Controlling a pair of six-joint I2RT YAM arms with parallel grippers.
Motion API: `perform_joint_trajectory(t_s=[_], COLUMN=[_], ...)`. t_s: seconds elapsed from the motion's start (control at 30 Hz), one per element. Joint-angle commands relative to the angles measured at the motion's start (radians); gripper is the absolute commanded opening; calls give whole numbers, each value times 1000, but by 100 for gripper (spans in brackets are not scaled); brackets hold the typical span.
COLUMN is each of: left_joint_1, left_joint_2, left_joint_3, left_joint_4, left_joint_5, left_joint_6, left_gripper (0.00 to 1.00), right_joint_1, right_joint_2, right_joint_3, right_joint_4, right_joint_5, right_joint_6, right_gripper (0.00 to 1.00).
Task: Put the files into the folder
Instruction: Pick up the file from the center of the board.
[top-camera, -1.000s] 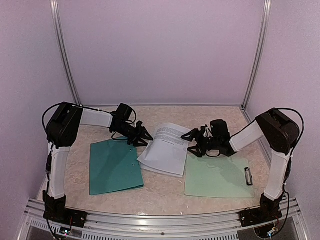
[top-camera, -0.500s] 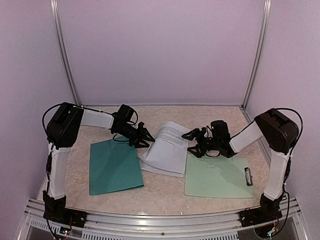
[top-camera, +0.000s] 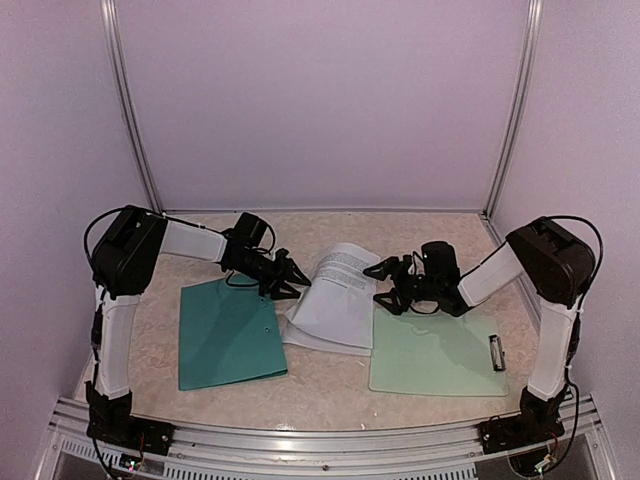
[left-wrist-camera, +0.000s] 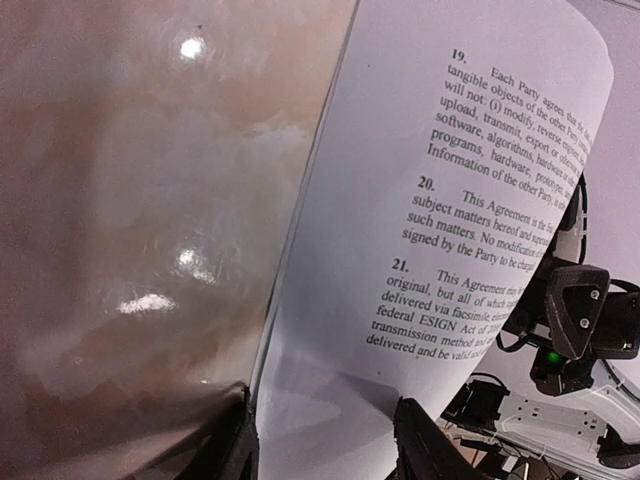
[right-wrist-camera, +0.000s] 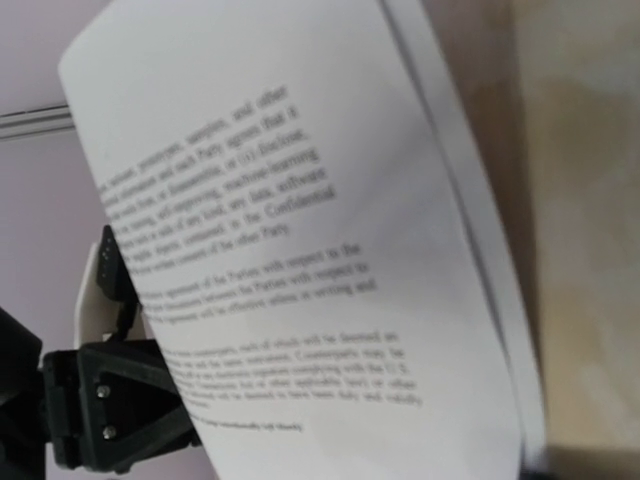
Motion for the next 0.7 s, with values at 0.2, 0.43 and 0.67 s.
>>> perform_joint_trajectory(t_s=[0.2,0.43,0.67], left_joint_1=[-14,-14,-13], left_joint_2=[-14,-24,-17], left_joint_3=[-72,-66,-32], left_joint_4=[0,-40,-91], left_joint_5=[-25,-73,-113], left_joint_6=[-22,4,40], left_gripper=[45,45,45], right_joint_1=[3,5,5], right_joint_2=[56,-75,-220], right_joint_3=[-36,39,118], right_joint_4=[175,-214,-486], right_joint_5=[-22,106,239], right_joint_6=[91,-148,-336], right_gripper=[82,83,85])
